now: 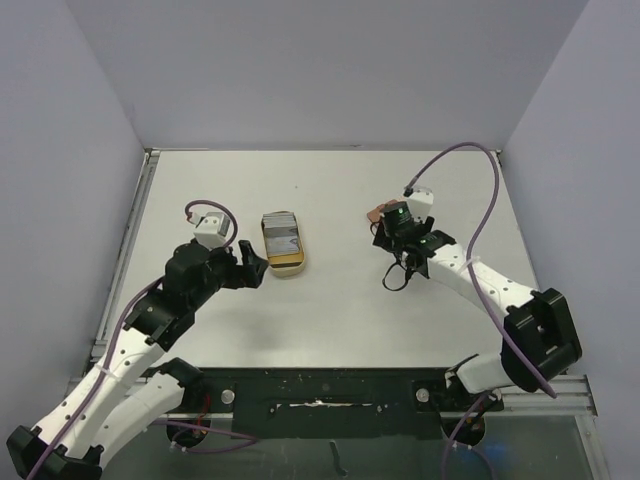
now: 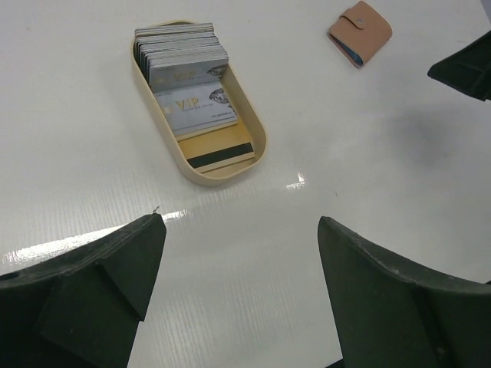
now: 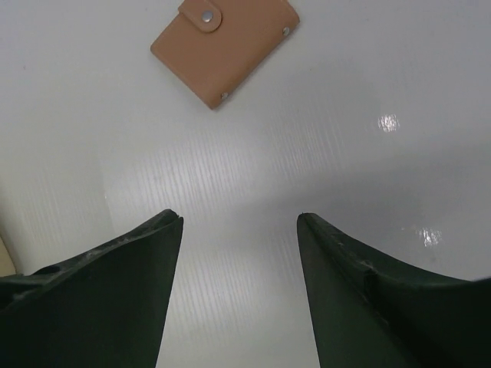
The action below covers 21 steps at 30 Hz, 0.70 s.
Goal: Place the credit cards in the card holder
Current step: Move the card holder to the center of the board.
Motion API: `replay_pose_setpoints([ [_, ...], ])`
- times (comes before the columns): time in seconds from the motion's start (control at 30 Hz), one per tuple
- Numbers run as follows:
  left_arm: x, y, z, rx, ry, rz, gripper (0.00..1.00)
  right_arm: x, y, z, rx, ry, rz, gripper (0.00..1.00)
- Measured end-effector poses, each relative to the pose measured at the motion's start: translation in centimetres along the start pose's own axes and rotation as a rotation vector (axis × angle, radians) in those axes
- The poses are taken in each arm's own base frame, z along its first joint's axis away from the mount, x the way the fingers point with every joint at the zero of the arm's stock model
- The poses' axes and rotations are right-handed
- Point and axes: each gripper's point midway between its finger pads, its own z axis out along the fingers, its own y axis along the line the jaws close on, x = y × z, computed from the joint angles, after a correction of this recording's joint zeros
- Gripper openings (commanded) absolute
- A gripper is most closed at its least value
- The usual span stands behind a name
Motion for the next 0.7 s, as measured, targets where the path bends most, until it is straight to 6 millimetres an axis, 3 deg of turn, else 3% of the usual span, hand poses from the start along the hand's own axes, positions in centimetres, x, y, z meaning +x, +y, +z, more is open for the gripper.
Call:
replay_pose_setpoints([
  [0.17,-0.5,-0.1,-0.5,0.008,-0.025,0.011,0.81,-2.1,-0.3,3.4,0.013,-0.019,0.087,0.54],
  [0.4,-1.8,0.1,-1.6,0.003,-0.089,0.02,0.81,-4.7,-0.3,9.1,0.016,0.003,0.088,0.55],
  [0.5,-2.3,0.0,-2.2,0.012,-0.119,0.032,0.81,-5.2,-0.8,12.0,0.009,0.031,0.056,0.57],
  [0.7,-2.5,0.0,-2.5,0.017,-0.133,0.052,0.81,-4.9,-1.9,15.5,-0.03,0.088,-0.004,0.65],
])
